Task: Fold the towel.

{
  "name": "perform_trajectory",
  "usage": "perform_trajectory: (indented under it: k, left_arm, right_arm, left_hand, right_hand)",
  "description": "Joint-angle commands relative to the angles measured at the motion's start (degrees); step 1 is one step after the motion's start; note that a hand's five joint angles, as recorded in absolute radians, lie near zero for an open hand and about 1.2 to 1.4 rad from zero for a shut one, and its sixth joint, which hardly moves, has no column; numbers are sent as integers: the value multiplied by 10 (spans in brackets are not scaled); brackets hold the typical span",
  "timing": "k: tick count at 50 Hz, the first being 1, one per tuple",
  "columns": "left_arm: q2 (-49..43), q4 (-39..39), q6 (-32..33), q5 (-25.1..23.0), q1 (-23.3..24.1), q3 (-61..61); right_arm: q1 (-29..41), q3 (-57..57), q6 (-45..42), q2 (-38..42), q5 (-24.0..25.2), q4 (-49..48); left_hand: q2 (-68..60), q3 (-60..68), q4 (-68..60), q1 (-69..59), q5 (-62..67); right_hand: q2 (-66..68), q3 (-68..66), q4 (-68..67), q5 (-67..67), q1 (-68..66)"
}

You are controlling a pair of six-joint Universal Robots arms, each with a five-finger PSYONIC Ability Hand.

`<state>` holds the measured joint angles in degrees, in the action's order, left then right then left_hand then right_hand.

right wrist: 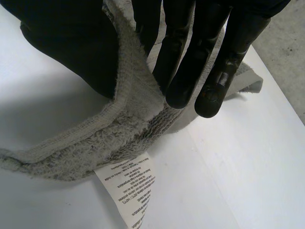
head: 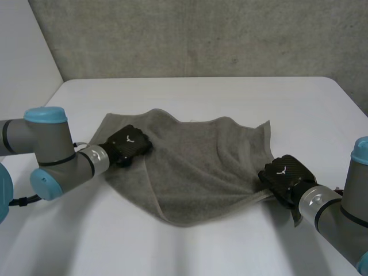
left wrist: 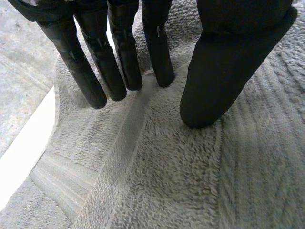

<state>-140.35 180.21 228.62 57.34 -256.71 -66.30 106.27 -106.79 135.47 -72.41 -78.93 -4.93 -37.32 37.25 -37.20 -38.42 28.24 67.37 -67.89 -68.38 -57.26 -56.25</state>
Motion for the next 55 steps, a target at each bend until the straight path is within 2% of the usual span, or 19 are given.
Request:
perform_trajectory:
  k: [1,10,13,15,16,17,18,19,20,28,37,40,42,45,47,48,50,53,55]
  left_arm:
    - [3,0,7,0,7,-5]
    - [2,1,7,0,9,-7]
    - [3,1,7,1,9,-6]
    - [4,3,7,1,9,-6]
    - [4,3,7,1,9,-6]
    - [6,3,8,6,9,-6]
    - [6,3,8,6,9,-6]
    - [9,3,8,13,9,-6]
    - [12,5,8,23,9,-7]
    - [63,11,2,69,14,-18]
    - [131,12,-2,72,11,-64]
    - [178,11,-15,76,6,-81]
    - [247,12,-58,89,2,-105]
    - [285,11,-86,99,-5,-116]
    - [370,11,-151,125,-24,-131]
    - [370,11,-151,125,-24,-131]
    - [456,9,-221,155,-40,-137]
    - [497,8,-256,169,-50,-137]
    - [573,6,-315,188,-75,-138]
  right_arm:
    - [0,0,-1,0,0,0]
    - [0,0,-1,1,0,0]
    - [0,0,-1,1,0,0]
    - [0,1,-1,1,0,-1]
    - [0,1,-1,1,0,-1]
    - [-1,2,-1,1,0,-1]
    - [-1,2,-1,1,0,-1]
    - [-1,2,-2,2,0,-1]
    - [-1,2,-2,3,0,-2]
    - [-1,4,-2,10,0,-2]
    - [-4,17,-2,1,-1,5]
    - [-12,34,0,-3,-3,13]
    - [-22,58,1,-45,-4,46]
    - [-26,79,4,-79,-4,70]
    - [-35,134,8,-127,8,129]
    - [-35,134,8,-127,8,129]
    - [-48,207,20,-156,32,192]
    - [-55,252,31,-169,47,228]
    - [-65,343,48,-186,68,304]
  left_hand:
    - [-12,12,-13,-1,2]
    - [-23,24,-24,-12,14]
    - [-70,71,-72,-59,61]
    - [-229,230,-231,-218,220]
    - [-230,231,-231,-219,221]
    - [-309,309,-310,-297,299]
    - [-309,310,-310,-298,300]
    - [-399,400,-400,-388,390]
    - [-427,427,-428,-416,417]
    - [-427,428,-428,-416,418]
    - [-427,428,-428,-416,418]
    - [-427,428,-428,-416,418]
    - [-427,428,-428,-416,418]
    - [-427,428,-428,-416,418]
    - [-427,428,-428,-416,418]
    - [-427,428,-428,-416,418]
    - [-427,428,-428,-416,418]
    - [-427,428,-428,-416,418]
    - [-427,428,-428,-416,418]
  right_hand:
    - [126,-121,-116,-127,-237]
    - [126,-121,-116,-127,-237]
    - [126,-121,-116,-127,-237]
    - [126,-121,-116,-127,-237]
    - [126,-121,-116,-127,-237]
    - [126,-121,-116,-127,-237]
    - [126,-121,-116,-127,-237]
    - [126,-121,-116,-127,-237]
    - [126,-121,-116,-127,-237]
    - [126,-121,-116,-127,-237]
    - [126,-121,-116,-127,-237]
    - [126,-121,-116,-127,-237]
    - [126,-121,-116,-127,-237]
    - [126,-121,-116,-127,-237]
    - [126,-121,-116,-127,-237]
    - [126,-121,-116,-127,-237]
    - [126,-121,-116,-127,-237]
    - [126,-121,-116,-127,-237]
    - [126,-121,-116,-127,-237]
